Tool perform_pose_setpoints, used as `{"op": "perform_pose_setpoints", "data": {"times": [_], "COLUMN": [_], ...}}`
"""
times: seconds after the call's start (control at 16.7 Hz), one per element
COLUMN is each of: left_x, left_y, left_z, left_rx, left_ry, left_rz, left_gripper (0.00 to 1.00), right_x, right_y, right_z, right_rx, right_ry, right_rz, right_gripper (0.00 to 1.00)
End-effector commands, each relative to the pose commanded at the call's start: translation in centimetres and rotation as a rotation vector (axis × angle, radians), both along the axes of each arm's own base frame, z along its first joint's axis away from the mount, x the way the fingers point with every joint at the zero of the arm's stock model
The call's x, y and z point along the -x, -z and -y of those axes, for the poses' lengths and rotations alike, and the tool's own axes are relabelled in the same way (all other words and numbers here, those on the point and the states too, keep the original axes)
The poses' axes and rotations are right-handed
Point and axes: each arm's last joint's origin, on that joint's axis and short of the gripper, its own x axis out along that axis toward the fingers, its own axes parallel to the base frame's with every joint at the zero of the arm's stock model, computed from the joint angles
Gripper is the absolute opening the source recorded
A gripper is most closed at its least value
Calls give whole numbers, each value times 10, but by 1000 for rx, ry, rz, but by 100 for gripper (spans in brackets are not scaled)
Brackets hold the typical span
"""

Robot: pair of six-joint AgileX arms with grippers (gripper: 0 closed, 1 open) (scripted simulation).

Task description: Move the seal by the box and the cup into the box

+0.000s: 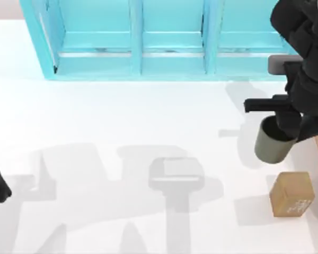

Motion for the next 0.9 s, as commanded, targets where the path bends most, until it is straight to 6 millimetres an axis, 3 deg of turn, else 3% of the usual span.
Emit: {"op": "perform_pose_setpoints", "data": {"times": [0.12, 0.3, 0.6, 0.78, 0.9], "left_x": [0, 0, 0, 0, 0], "left_y": [0, 0, 0, 0, 0], "left_z": [0, 0, 0, 0, 0], "left_rx": [0, 0, 0, 0, 0], "left_ry": [0, 0, 0, 0, 0], "left_rz": [0, 0, 0, 0, 0], "left_gripper": [100, 100, 100, 100, 100], "right_x": [-1, -3, 14, 46, 70], "right_y": [0, -1, -2, 0, 2], "right_z": [4, 37, 142, 204, 231], "right_rx": [0, -2, 1, 14, 26], "right_ry": [0, 1, 3, 0, 0], "right_rz": [0, 5, 29, 47, 58], "right_gripper": [0, 0, 0, 0, 0]}}
